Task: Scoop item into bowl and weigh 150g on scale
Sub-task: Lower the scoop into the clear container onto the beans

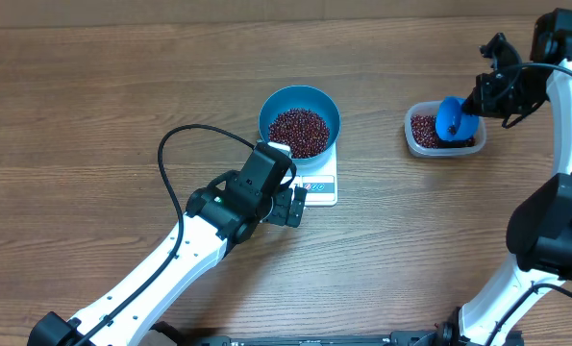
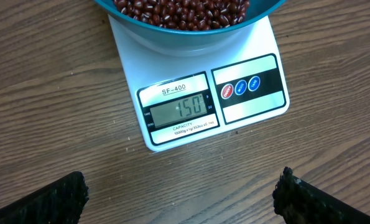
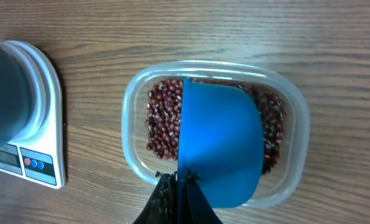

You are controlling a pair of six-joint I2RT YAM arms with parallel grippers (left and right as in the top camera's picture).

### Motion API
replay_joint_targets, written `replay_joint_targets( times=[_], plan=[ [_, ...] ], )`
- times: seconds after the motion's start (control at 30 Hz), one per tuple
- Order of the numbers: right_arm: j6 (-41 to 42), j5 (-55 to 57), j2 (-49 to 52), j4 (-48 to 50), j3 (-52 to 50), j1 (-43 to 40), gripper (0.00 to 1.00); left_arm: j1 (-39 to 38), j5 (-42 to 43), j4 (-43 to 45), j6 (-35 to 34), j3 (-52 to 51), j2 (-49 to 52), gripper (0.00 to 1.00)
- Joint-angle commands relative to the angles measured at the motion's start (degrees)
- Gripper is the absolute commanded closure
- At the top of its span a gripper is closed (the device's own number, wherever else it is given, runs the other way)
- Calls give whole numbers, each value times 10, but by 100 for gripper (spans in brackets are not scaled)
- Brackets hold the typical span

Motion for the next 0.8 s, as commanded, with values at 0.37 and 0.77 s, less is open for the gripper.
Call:
replay_joint_targets(
  times=[0.37, 0.77],
  plan=[
    [0, 87, -91, 7, 37, 40, 96, 2, -4, 0, 9, -7, -3, 0],
    [57, 357, -105, -14, 31, 171, 96, 2, -4, 0, 9, -7, -3, 0]
  ],
)
